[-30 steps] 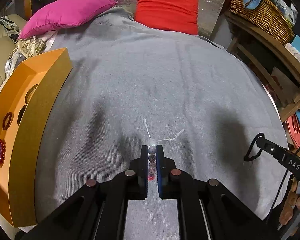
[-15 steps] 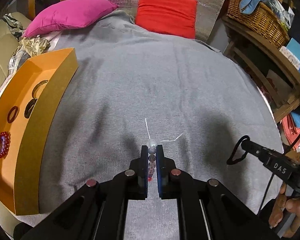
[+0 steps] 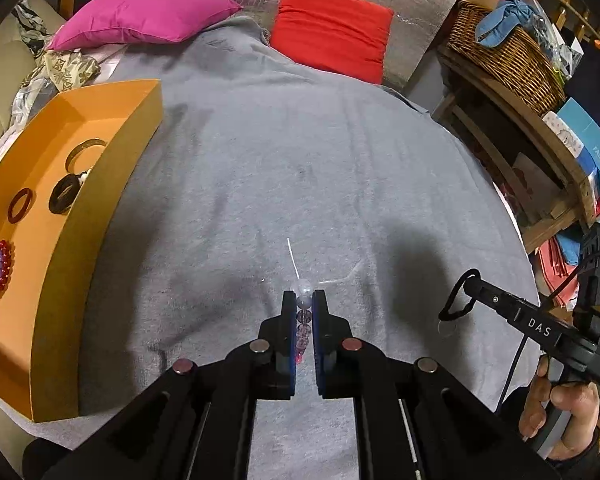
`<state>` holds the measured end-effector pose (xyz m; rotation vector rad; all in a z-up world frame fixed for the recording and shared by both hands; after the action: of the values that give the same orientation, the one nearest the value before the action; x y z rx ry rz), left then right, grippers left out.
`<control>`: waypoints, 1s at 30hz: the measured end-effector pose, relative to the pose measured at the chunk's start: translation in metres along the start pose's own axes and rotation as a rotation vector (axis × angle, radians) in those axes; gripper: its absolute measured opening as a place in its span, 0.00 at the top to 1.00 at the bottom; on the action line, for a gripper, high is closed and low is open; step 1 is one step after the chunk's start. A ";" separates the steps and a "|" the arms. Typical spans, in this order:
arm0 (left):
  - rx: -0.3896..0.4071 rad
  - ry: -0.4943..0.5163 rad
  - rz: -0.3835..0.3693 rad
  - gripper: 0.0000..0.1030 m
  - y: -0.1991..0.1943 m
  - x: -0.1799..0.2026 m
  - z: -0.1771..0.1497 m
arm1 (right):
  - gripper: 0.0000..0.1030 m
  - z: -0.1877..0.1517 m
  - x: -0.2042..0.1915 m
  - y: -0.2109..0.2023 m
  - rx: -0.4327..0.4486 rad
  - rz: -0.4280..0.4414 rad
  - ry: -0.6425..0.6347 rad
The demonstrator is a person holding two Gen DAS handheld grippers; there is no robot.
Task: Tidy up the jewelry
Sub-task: 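Lift the black cord and pink-white bracelet toward the orange box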
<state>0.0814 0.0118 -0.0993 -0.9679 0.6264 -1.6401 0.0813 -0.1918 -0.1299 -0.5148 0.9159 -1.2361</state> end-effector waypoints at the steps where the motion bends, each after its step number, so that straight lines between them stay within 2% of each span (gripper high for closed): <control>1: 0.000 0.001 0.001 0.93 -0.001 0.000 0.000 | 0.95 0.000 -0.001 0.001 -0.001 0.005 -0.001; 11: 0.031 -0.037 -0.027 0.93 -0.018 -0.013 0.007 | 0.95 0.003 -0.012 -0.003 0.013 0.032 -0.010; 30: 0.081 -0.064 0.080 0.93 -0.040 -0.047 0.003 | 0.95 -0.004 -0.067 0.011 -0.030 0.083 -0.111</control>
<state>0.0670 0.0679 -0.0790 -0.9210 0.5441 -1.5462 0.0804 -0.1244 -0.1195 -0.5588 0.8541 -1.1095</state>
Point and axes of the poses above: each gripper's, at about its wrist camera, not at the fingertips, and y roughly the way its jaws point, x to its right, z to its top, the point moved 8 cm from there along y, roughly the way its jaws point, and after that the axes turned 1 degree about -y, right-handed, at the moved point
